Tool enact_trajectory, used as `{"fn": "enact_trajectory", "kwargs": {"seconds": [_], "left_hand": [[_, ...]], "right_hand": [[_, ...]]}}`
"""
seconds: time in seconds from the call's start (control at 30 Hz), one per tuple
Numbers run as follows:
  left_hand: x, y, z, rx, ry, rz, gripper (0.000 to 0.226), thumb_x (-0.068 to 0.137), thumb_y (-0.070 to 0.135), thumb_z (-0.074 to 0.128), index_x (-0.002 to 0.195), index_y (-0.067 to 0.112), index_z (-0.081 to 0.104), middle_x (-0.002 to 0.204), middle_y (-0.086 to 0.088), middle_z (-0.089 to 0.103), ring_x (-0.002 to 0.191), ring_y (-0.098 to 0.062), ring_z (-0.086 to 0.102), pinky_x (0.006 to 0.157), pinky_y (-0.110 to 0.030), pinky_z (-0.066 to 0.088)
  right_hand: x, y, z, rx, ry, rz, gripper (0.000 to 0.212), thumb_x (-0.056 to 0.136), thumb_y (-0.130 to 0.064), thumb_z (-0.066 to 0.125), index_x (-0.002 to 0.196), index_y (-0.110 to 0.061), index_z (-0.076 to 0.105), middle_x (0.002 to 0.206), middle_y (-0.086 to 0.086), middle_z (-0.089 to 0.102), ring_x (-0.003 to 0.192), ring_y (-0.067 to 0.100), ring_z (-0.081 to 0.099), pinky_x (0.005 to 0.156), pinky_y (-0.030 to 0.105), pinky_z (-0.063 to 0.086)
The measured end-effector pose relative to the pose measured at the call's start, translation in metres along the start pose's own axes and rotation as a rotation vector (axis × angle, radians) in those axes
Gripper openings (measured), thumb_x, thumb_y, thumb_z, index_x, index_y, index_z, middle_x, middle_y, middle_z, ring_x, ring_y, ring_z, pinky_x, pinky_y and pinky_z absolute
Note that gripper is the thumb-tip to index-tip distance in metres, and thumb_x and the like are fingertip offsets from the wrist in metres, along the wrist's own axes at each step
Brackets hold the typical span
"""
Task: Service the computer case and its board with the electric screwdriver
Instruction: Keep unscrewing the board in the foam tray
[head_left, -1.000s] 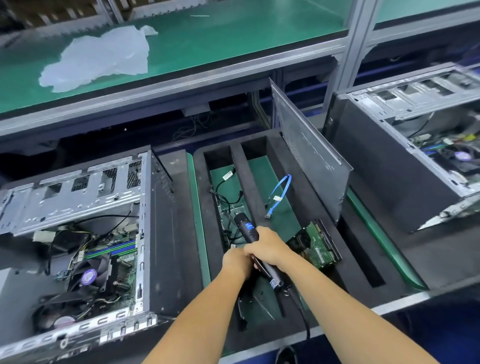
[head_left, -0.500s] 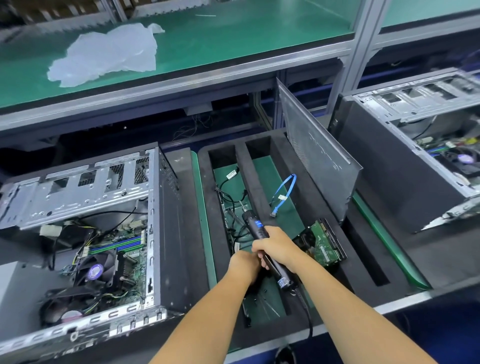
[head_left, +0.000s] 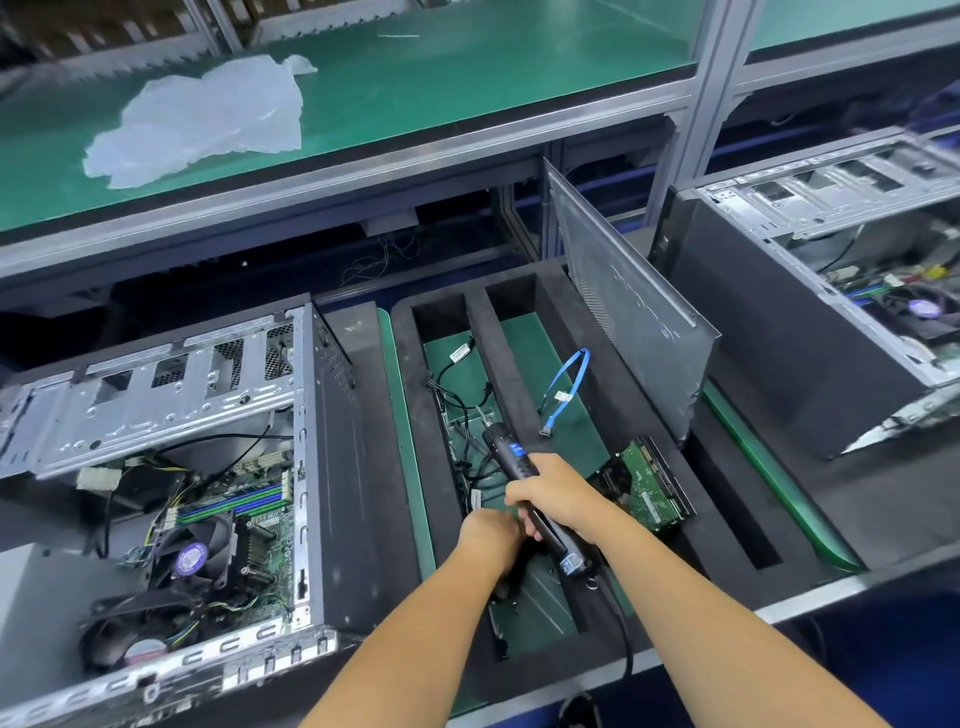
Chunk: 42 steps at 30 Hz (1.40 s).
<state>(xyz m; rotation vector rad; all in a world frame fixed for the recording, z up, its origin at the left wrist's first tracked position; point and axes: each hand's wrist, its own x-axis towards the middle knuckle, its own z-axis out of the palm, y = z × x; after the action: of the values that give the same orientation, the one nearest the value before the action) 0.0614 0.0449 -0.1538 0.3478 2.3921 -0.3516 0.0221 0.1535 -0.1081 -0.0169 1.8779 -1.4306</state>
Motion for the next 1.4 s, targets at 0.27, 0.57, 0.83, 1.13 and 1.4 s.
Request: {"fn": "enact_trajectory", "kwargs": {"seconds": [0.27,0.57,0.83,1.13,1.4], "left_hand": [[0.0048,-0.0006,0.0019,0.098,0.011,0.081,0.035,0.094,0.008,0.048,0.128,0.004,0.049,0.132,-0.011,0.052,0.12,-0.027,0.051,0.095,-0.035,0.044],[0.0013,-0.0012,-0.0006,-0.079,-0.047,0.071,0.049,0.089,0.009,0.057,0.135,0.007,0.041,0.133,-0.012,0.047,0.119,-0.029,0.051,0.092,-0.04,0.047],[0.0009,-0.0023,0.0009,-0.227,0.042,0.029,0.038,0.089,0.006,0.052,0.127,0.006,0.048,0.126,-0.009,0.051,0.111,-0.028,0.055,0.086,-0.04,0.049],[0.0059,-0.005,0.0013,-0.264,0.055,0.031,0.032,0.09,0.007,0.047,0.122,0.007,0.052,0.125,-0.011,0.053,0.112,-0.027,0.054,0.089,-0.038,0.047],[0.0075,-0.0026,0.0052,-0.231,0.072,0.031,0.035,0.092,0.005,0.046,0.127,0.005,0.048,0.13,-0.011,0.049,0.116,-0.028,0.053,0.091,-0.039,0.046]], "right_hand": [[0.0012,-0.0019,-0.0003,-0.015,0.002,0.006,0.016,0.078,-0.003,0.061,0.083,-0.009,0.047,0.062,0.012,0.053,0.048,0.026,0.05,0.049,0.032,0.047],[0.0012,-0.0023,0.0002,-0.02,0.001,0.012,0.016,0.078,-0.003,0.061,0.083,-0.009,0.048,0.063,0.013,0.054,0.05,0.026,0.05,0.049,0.033,0.047],[0.0011,-0.0024,0.0005,-0.002,0.006,0.013,0.017,0.077,-0.001,0.062,0.083,-0.008,0.048,0.059,0.011,0.053,0.045,0.024,0.05,0.045,0.029,0.045],[-0.0005,-0.0033,-0.0005,0.026,-0.012,0.02,0.015,0.078,0.0,0.06,0.084,-0.007,0.049,0.059,0.013,0.052,0.045,0.024,0.048,0.045,0.028,0.044],[0.0017,-0.0019,-0.0015,0.026,-0.014,0.02,0.016,0.078,0.0,0.061,0.084,-0.008,0.048,0.059,0.011,0.053,0.045,0.024,0.049,0.045,0.029,0.045]]}}
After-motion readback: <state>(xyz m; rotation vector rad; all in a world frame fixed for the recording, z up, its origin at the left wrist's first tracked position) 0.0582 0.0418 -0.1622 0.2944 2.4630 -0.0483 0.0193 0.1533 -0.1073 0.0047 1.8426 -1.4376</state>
